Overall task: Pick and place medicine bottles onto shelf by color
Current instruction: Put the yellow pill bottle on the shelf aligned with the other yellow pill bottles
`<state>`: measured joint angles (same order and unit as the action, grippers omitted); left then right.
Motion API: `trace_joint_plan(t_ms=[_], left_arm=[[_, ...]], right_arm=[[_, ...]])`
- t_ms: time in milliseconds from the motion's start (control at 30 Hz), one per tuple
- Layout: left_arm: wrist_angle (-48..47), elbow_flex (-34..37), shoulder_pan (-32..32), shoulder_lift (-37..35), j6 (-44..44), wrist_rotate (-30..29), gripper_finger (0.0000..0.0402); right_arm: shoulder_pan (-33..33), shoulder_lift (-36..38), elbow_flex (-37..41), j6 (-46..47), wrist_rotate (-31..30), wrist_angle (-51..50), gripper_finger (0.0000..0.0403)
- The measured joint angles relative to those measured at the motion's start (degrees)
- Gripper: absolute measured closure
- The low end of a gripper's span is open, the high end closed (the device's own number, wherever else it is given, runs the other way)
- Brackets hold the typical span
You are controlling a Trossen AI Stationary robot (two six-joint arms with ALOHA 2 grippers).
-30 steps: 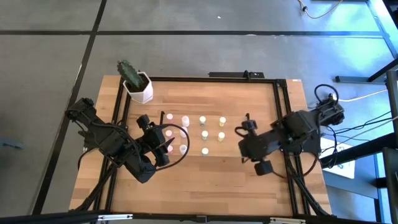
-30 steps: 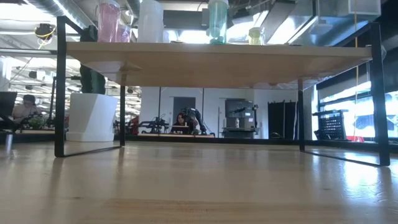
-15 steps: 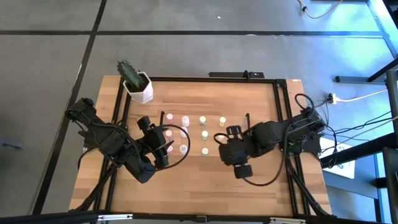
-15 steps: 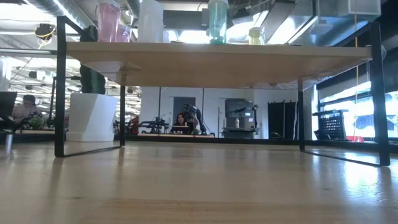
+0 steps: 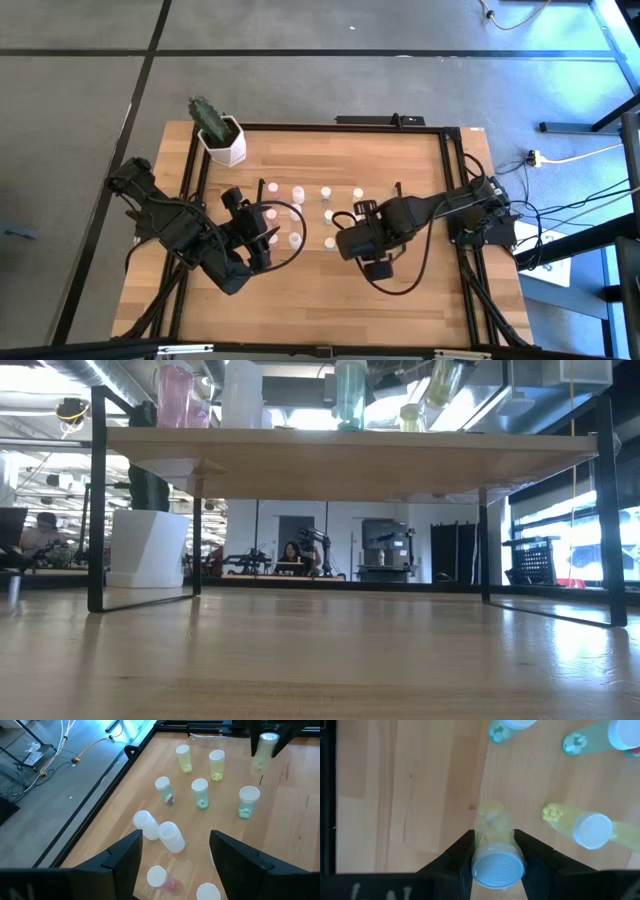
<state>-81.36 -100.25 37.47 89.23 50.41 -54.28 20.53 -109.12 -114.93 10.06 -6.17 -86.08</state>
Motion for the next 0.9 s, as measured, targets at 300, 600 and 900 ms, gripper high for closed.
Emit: trace_joint_plan(t_ms=[300, 600, 900], left_arm=[[-0.02, 0.0, 0.0, 0.02, 0.0, -0.04, 0.0178], [0.0, 0.0, 0.0, 0.04, 0.0, -0.04, 0.0178], [0.22, 0.0, 0.82, 0.04, -3.22, 0.07, 0.0178]], right_arm=[[-0.93, -2.23, 0.0, -1.75, 1.35, -0.42, 0.0273], [-0.98, -2.22, 0.0, -1.33, 1.33, 0.23, 0.0273], [-0.98, -2.21, 0.0, -1.18, 1.33, 0.66, 0.0273]])
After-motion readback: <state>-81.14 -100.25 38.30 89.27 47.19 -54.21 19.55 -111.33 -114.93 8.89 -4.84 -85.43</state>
